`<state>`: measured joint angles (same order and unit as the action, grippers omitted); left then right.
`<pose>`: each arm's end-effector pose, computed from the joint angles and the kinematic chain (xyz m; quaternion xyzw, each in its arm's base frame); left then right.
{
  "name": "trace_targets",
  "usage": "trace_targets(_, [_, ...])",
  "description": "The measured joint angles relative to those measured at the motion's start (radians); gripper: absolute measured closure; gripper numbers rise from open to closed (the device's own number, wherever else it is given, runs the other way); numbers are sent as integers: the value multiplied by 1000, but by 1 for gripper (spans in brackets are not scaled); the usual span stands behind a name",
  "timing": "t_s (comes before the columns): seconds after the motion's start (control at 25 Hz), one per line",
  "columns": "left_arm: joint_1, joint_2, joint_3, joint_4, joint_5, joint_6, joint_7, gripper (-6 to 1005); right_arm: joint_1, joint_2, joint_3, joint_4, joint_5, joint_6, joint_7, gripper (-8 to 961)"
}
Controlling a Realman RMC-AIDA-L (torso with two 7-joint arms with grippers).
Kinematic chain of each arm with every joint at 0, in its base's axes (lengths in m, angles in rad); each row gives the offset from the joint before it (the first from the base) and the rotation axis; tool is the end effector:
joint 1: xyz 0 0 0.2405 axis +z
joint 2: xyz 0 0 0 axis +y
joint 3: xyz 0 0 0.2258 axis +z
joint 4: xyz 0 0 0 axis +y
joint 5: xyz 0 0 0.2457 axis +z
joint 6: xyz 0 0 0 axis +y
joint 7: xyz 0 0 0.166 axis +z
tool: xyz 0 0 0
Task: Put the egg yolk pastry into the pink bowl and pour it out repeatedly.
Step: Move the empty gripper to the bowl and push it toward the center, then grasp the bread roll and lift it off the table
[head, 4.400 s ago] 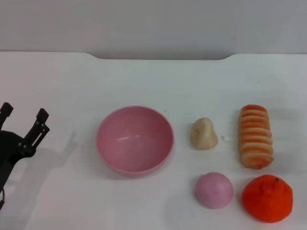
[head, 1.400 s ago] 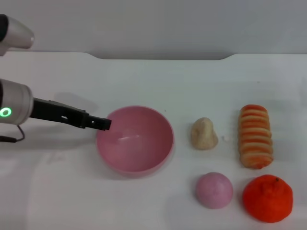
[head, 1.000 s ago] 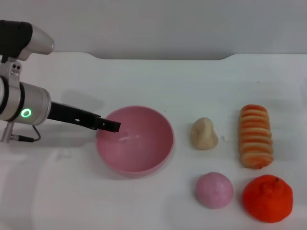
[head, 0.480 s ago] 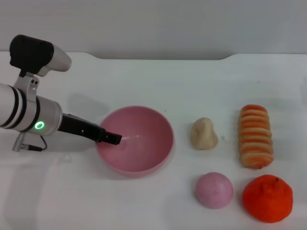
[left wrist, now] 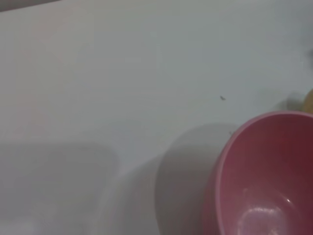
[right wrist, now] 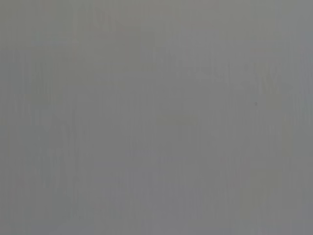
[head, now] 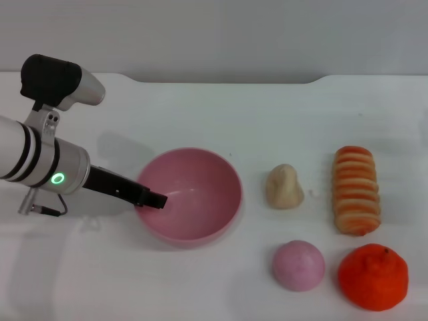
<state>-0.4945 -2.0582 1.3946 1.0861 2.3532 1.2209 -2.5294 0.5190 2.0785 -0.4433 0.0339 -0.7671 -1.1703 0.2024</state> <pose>-0.2213 0.3835 -0.0395 -0.8818 -0.4327 0.0577 0.1785 0.3596 0.3649 0.0168 -0.6200 0.2815 0.2893 0.6728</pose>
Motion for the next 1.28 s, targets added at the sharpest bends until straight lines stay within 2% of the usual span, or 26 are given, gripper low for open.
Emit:
trace_targets(0.32, [-14, 0, -4, 6, 17, 23, -1, 701, 2, 0, 0, 3, 0, 0, 0, 389])
trace_targets(0.72, [-18, 0, -21, 8, 10, 37, -17, 978, 8, 0, 0, 2, 0, 0, 8, 388])
trace_targets(0.92, [-13, 0, -66, 36, 0, 38, -33, 996, 27, -4, -11, -2, -7, 9, 171, 389])
trace_targets(1.04, [-7, -1, -105, 46, -31, 32, -39, 1000, 51, -7, -37, -28, -40, 59, 283, 389])
trace_targets(1.28, [20, 3, -197, 48, -122, 20, -30, 1000, 126, -9, -123, -115, -232, 220, 520, 390])
